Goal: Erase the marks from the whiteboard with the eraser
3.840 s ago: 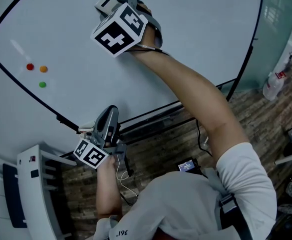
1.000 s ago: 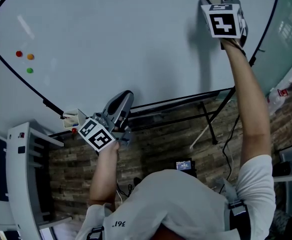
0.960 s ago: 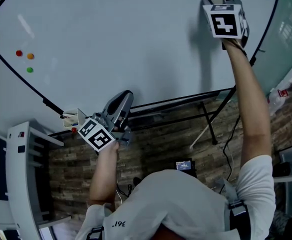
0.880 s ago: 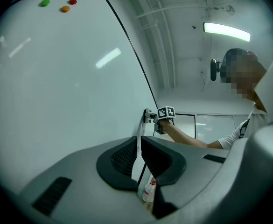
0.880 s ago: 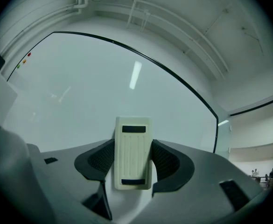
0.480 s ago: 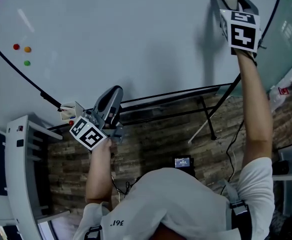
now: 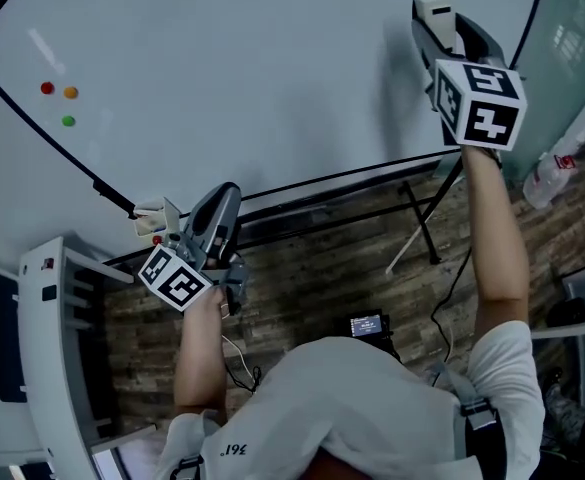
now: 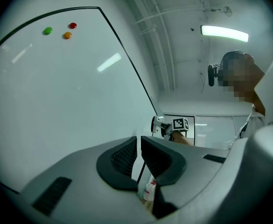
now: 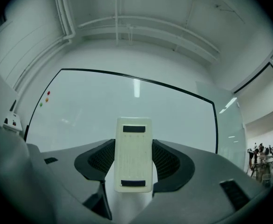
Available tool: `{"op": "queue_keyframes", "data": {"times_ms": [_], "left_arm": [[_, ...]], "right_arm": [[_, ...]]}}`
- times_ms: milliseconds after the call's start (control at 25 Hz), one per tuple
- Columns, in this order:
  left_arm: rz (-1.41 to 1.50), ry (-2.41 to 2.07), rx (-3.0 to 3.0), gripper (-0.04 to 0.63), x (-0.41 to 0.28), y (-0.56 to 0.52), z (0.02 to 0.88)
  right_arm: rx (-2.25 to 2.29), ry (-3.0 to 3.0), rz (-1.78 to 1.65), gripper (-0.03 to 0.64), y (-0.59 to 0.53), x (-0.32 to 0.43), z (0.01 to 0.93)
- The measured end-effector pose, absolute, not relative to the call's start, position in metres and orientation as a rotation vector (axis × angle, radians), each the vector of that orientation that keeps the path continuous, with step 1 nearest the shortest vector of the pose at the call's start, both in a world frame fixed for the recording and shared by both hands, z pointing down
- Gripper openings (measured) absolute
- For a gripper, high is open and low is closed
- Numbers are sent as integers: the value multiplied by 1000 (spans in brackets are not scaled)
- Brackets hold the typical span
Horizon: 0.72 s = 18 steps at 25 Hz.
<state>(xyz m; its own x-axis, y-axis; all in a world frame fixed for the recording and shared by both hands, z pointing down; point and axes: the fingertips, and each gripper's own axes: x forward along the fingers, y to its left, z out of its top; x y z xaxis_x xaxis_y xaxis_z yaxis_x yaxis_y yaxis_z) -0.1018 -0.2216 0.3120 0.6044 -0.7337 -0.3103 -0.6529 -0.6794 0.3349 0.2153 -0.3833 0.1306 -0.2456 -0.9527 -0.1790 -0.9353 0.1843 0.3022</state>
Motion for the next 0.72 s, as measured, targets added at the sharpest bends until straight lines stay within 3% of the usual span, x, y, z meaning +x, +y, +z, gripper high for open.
{"op": "queue_keyframes", "data": {"times_ms": [720], "left_arm": [[-568,-1145,2712,32,-154,-110,327]], "right_arm": [[1833,-2543,-396,259,-243,136,200]]}}
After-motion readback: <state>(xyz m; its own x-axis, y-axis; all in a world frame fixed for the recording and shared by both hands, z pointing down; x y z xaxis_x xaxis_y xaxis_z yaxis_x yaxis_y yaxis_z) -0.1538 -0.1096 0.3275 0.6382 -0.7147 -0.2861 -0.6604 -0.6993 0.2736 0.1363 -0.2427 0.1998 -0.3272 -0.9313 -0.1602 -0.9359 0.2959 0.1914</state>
